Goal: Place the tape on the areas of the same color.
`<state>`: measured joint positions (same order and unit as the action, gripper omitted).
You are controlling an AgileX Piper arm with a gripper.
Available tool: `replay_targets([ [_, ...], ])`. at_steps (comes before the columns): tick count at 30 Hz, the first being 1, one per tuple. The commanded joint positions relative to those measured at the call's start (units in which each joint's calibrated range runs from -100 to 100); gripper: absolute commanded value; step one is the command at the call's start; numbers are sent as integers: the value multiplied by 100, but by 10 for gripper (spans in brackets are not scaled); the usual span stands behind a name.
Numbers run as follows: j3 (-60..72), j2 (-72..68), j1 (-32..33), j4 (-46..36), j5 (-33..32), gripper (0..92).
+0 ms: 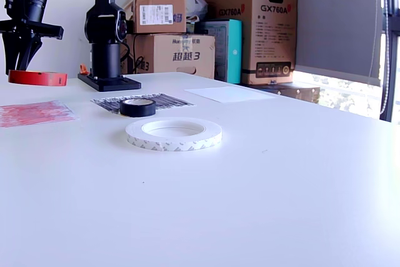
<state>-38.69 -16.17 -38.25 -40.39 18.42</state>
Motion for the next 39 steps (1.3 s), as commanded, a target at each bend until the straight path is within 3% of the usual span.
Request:
replay_targets([
  [1, 203, -338, 14, -5, 23, 0],
  [39, 130, -797, 46, 12, 335, 0],
])
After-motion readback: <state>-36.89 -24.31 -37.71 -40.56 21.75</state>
